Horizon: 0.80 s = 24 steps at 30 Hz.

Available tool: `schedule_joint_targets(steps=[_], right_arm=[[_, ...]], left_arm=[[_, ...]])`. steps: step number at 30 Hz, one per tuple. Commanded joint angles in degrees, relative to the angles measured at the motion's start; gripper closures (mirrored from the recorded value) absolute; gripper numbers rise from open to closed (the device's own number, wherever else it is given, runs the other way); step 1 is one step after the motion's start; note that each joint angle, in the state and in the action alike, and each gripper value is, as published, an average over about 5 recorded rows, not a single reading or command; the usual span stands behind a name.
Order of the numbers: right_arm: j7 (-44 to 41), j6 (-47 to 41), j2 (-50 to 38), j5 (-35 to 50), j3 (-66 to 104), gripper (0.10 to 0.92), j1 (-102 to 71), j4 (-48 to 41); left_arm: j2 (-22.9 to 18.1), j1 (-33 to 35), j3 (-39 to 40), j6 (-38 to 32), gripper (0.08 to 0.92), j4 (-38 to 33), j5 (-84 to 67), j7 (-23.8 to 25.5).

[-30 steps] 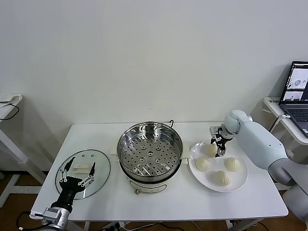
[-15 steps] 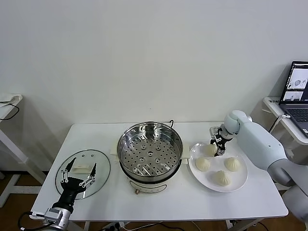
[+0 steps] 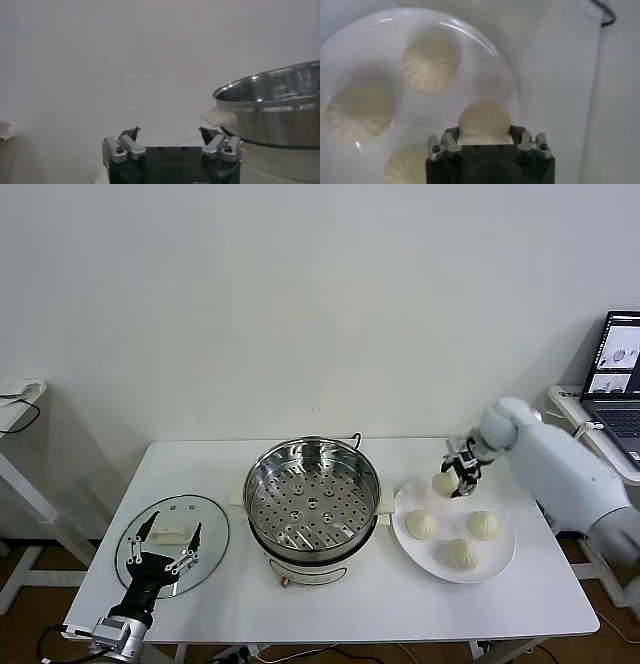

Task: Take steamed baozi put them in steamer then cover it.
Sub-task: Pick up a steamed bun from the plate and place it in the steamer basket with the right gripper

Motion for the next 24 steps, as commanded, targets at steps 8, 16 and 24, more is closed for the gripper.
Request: schedule_joint_targets(steps=[8, 16, 24], right_arm=[[-6.6, 21.3, 3.2, 12.6, -24.3, 0.355, 30.5, 18.9], [-5.2, 25.6, 15.5, 12.5, -28.7, 0.355, 33.6, 17.7], [-3.2, 28.0, 22.0, 9.7, -28.8, 0.355, 28.9, 14.0]], left_arm=[[0.3, 0.7, -1.8, 0.0, 0.177, -0.5, 0.1, 0.0], [0.5, 0.9, -3.6, 0.0, 0.177, -0.5, -0.2, 0.4], [0.7, 0.7, -4.5, 0.2, 0.177, -0.6, -0.5, 0.5]])
